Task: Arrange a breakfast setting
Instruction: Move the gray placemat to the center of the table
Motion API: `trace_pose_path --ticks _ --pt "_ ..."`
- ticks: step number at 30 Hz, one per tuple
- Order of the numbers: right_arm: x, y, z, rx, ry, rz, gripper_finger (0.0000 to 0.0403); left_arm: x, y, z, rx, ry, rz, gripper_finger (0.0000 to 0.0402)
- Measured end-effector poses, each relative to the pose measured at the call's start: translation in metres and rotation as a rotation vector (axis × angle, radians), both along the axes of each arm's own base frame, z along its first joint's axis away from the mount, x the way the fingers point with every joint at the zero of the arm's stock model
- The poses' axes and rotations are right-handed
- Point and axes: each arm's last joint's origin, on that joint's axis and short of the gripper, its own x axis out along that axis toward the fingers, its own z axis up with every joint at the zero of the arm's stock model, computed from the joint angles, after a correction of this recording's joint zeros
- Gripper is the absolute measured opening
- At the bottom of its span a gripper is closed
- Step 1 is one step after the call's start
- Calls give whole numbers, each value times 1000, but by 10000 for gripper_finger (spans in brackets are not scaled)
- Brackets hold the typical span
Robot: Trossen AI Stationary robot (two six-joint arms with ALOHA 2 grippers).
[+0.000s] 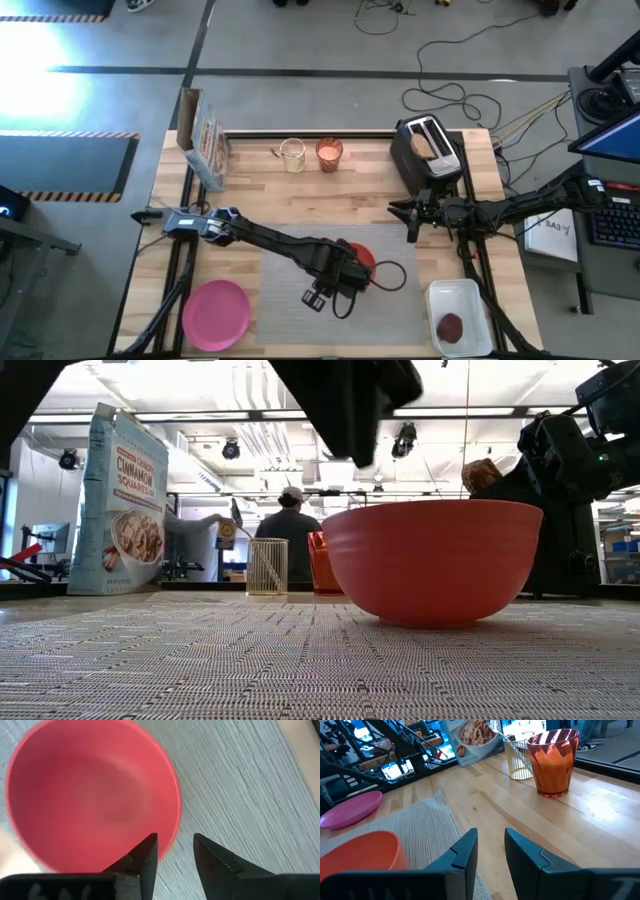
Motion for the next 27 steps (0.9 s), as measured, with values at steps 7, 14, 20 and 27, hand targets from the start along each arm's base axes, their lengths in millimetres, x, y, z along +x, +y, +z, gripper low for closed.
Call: trace_pose_path --ticks 7,14,20,27 --pt "0 0 0 0 1 0 86 -21 -7 19 61 31 29 65" --pt "0 0 0 0 1 0 86 -44 -10 27 170 93 126 35" --pt "0 0 0 0 1 0 86 -87 3 28 142 151 217 23" --pt "0 0 0 0 1 0 86 -148 24 -1 -25 -7 358 12"
